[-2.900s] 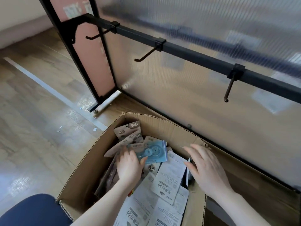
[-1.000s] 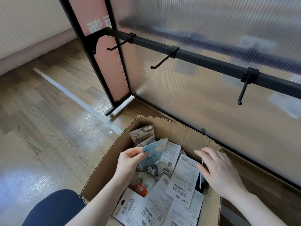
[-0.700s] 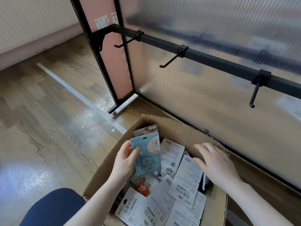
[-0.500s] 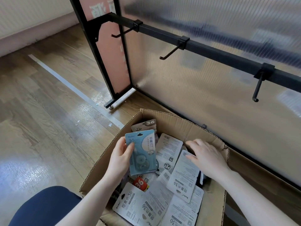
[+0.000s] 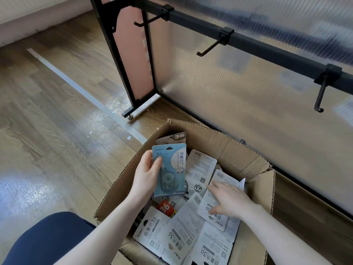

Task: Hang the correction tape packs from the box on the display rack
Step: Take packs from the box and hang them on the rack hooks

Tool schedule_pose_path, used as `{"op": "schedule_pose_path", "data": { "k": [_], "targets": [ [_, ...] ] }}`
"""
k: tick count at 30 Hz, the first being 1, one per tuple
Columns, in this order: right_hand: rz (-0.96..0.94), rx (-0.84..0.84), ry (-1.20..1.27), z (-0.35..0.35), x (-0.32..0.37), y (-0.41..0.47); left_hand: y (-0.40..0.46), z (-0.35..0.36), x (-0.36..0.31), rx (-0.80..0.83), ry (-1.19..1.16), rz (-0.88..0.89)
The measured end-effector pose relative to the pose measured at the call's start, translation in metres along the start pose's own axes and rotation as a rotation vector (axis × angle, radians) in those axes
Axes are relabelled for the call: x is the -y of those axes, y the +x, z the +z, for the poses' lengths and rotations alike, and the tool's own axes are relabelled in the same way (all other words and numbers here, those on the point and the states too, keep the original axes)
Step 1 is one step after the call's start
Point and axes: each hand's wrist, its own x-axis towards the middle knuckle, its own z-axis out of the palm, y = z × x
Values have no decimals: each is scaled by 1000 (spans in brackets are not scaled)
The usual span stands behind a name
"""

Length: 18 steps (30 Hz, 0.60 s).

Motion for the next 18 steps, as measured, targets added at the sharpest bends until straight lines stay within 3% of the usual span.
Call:
{"op": "schedule_pose_path", "data": {
  "k": [10,18],
  "targets": [
    [-17,239,-190,5,-12,-1,5,3,4,10,48,35],
    [-78,166,-318,13,-20,0,6,4,5,14,35,24]
  ]
}}
